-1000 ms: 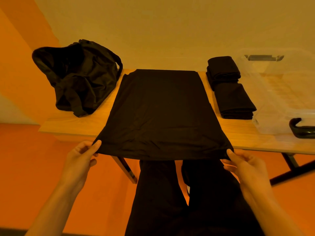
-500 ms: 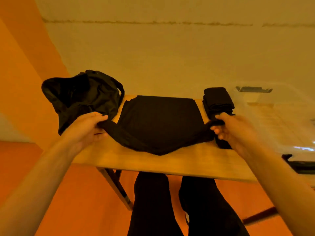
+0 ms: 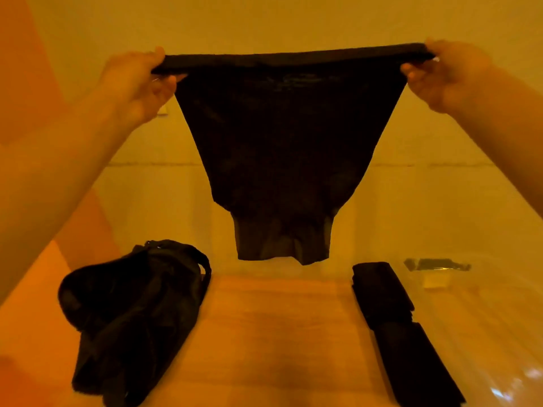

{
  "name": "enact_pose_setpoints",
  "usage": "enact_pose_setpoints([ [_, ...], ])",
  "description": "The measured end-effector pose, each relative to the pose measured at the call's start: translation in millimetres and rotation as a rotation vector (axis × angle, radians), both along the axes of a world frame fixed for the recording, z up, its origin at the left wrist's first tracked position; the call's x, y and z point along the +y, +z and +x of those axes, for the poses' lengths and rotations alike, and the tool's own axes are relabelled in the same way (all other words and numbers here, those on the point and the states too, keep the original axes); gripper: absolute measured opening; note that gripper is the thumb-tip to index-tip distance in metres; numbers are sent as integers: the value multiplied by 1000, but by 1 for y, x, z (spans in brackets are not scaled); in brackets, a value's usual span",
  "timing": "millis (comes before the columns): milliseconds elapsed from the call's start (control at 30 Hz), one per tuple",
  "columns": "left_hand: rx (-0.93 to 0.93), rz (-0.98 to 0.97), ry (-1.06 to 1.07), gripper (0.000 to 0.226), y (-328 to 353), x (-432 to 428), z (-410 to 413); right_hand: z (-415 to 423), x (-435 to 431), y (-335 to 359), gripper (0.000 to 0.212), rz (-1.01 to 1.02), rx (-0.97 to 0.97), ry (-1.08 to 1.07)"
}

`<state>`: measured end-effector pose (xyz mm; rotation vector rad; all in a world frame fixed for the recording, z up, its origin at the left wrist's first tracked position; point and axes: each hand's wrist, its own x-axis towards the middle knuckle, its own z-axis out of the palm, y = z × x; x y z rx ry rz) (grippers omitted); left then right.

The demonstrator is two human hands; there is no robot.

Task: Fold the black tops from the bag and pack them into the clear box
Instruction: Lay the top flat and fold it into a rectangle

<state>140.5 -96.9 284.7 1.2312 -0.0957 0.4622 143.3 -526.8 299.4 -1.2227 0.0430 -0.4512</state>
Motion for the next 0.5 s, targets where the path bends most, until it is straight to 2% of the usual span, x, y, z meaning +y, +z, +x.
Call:
enact_pose_setpoints([
  [100, -46, 60, 48, 13, 4, -1, -18, -18, 1, 6, 16, 1, -31, -6],
  [200, -23, 75, 63, 14, -22, -2, -43, -49, 11, -25, 11, -33, 2, -20],
  [367, 205, 142, 151, 12, -112, -7, -101, -133, 34, -135, 10, -174, 191, -71],
  [500, 308, 257, 206, 13, -202, -3, -160, -202, 41, -238, 12, -219, 390, -66],
])
